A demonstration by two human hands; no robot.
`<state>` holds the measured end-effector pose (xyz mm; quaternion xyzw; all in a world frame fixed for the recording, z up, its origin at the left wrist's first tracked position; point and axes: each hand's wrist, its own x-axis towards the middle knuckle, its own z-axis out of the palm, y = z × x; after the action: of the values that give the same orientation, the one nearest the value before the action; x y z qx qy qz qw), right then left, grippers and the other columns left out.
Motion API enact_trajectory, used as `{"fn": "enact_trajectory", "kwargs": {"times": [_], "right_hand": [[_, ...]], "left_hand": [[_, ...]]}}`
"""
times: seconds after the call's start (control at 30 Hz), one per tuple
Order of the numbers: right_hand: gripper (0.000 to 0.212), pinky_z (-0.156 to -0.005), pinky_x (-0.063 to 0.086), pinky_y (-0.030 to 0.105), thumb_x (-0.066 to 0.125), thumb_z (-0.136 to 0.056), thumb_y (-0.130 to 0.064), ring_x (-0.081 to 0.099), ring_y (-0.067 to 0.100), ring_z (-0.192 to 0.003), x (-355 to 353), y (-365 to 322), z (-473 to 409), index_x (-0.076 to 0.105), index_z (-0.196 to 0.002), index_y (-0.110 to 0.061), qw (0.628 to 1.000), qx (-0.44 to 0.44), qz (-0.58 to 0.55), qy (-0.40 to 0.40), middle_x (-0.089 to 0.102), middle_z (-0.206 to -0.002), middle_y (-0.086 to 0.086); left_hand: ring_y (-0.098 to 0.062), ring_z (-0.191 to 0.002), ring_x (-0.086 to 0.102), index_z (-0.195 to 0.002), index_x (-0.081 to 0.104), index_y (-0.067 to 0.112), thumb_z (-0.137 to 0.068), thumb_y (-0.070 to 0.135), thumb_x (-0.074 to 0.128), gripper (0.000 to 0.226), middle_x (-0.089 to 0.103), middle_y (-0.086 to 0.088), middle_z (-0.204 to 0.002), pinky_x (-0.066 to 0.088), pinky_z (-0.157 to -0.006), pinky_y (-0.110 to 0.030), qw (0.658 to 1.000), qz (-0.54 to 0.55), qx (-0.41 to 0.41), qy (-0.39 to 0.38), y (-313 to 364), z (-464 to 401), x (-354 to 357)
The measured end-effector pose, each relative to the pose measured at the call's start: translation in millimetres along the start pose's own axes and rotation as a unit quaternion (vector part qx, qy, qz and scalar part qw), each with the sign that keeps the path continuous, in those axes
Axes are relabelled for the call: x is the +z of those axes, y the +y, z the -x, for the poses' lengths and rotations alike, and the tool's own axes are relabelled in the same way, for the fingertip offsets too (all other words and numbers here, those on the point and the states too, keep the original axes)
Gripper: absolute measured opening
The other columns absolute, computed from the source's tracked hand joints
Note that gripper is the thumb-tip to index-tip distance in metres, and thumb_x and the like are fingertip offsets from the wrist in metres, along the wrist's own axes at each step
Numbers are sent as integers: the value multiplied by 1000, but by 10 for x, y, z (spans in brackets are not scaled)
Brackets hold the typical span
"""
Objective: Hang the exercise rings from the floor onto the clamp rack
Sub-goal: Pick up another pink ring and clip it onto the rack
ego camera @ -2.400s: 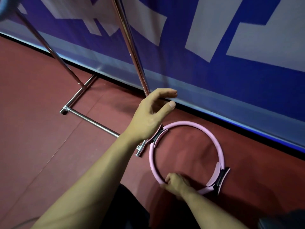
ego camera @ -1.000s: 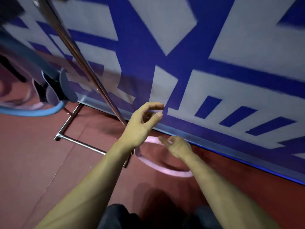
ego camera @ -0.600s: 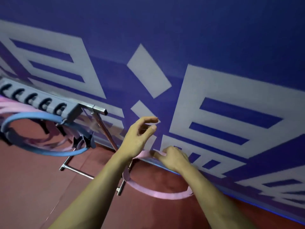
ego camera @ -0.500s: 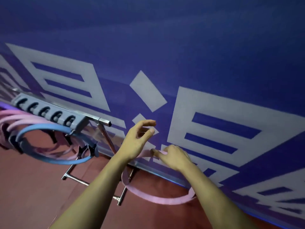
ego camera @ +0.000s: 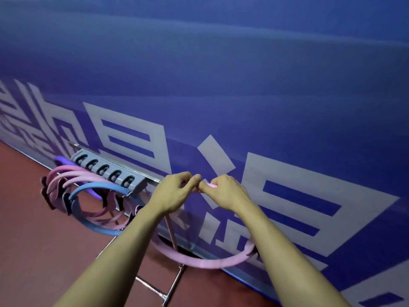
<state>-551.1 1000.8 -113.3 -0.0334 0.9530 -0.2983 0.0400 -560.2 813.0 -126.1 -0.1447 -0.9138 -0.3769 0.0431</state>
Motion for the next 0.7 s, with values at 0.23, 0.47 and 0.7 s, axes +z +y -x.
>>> {"fn": "enact_trajectory", "kwargs": {"times": [0.23, 0.47, 0.7], "right_hand": [[67, -58, 38, 36, 46, -86, -80, 45, 17, -54, 490, -772, -120, 44, -59, -18, 999, -36, 10, -3, 48, -55, -4], [72, -59, 42, 34, 44, -80, -82, 55, 20, -61, 1277, -1789, -204, 52, -59, -14, 1000, -16, 16, -5, 57, -58, -3], [73, -54, 29, 34, 47, -76, -88, 36, 18, -51, 2007, -2511, -320, 35, -57, -19, 1000, 20, 16, 11, 37, -52, -3]], "left_hand": [[-13, -63, 52, -80, 67, 28, -84, 86, 33, 67, 58, 4, -65, 40, -62, -34, 1000, -19, -18, -17, -625, 229, -705], [-12, -66, 51, -73, 63, 27, -100, 65, 44, 50, 59, 6, -68, 45, -69, -38, 998, 23, 8, -56, -1602, 497, -1569], [-13, -69, 51, -77, 60, 27, -95, 57, 44, 39, 60, 4, -73, 46, -73, -41, 989, 85, 7, -118, -2530, 705, -2128]]}}
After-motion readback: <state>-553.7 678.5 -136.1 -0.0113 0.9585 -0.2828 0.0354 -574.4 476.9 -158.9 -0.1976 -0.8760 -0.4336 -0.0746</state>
